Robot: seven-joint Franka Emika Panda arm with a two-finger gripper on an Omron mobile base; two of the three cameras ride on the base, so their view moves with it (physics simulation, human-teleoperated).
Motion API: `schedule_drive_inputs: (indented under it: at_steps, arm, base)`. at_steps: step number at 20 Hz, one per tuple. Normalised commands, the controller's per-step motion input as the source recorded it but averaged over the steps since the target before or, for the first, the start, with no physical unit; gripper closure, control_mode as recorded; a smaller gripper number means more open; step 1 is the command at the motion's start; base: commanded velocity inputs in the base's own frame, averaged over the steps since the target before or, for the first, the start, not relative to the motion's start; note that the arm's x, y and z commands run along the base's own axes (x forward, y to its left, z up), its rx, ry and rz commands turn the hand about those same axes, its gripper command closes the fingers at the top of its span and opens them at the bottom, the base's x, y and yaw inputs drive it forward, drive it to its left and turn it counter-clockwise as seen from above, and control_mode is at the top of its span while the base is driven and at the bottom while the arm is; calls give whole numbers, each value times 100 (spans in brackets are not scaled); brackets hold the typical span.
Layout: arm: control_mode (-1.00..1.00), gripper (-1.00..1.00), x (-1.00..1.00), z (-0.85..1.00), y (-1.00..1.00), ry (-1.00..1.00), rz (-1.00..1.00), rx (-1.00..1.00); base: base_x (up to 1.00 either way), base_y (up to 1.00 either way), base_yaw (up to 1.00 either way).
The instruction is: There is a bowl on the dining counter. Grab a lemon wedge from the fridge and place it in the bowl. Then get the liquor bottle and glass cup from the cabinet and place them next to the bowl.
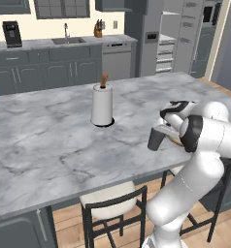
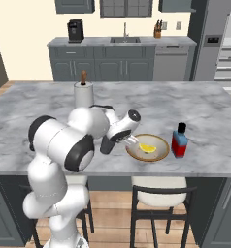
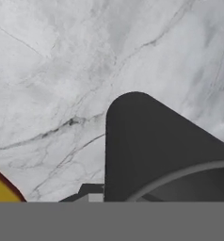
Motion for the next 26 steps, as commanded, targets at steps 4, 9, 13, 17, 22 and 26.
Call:
schedule_drive_inputs:
  at_steps: [4,9,13,17,22,26]
  arm:
    - [-100,100,-34,0,25,0,0,-16]
    - [-100,-100,-17,0,43,1,0,-24]
    - [-100,-100,-2,0,20,0,0,-11]
    - [-100,-100,-11,22,-2,0,0,-1]
    - [-100,-100,-6,93,-29,1,0,1]
    - [-100,-100,-18,100,-27,0,0,7]
  base:
    - [0,0,0]
    - [0,0,0]
    - [0,0,0]
    - [0,0,0]
    - [0,0,0]
    - [0,0,0]
